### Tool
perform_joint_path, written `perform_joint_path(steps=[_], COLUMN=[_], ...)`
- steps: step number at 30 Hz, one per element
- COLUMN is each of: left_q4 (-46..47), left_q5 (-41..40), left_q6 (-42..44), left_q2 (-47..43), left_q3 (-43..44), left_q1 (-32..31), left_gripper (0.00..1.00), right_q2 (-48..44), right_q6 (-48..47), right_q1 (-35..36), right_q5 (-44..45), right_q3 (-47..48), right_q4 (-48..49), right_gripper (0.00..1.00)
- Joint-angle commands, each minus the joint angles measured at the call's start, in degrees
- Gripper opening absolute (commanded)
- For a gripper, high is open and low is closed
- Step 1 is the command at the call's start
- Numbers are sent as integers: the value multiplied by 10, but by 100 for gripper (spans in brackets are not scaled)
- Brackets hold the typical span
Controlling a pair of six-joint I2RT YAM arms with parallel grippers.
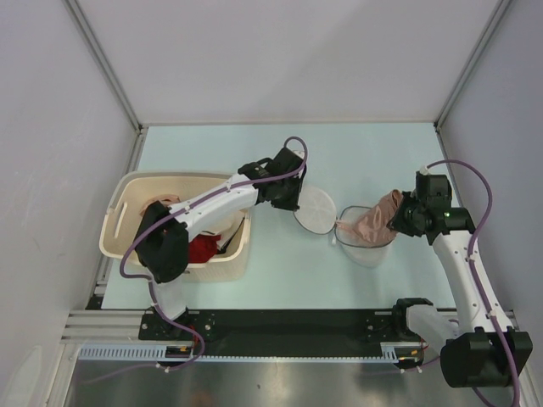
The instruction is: Place the bra in the laundry bag and zip it closed
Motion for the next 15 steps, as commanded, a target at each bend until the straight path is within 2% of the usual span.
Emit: perform_joint_path(steps=[1, 6, 9, 15], left_q4=[-11, -13, -11, -12], left_q5=[-15, -11, -2, 4], left_q6=[26, 40, 50, 61], left_q2=[-34, -36, -38, -33], left_q3=[33, 45, 51, 69], left_q1=[-3, -7, -15, -31], left_gripper=[0, 0, 0, 0], right_q2=[-7, 4, 13, 83], right_q6=[-7, -1, 5, 10], right_q1=[-3, -3, 2, 76], right_q5=[63, 67, 36, 12], right_q3=[31, 23, 14, 12], right_q4=[-22, -15, 23, 80], right_gripper=[0, 0, 0, 0])
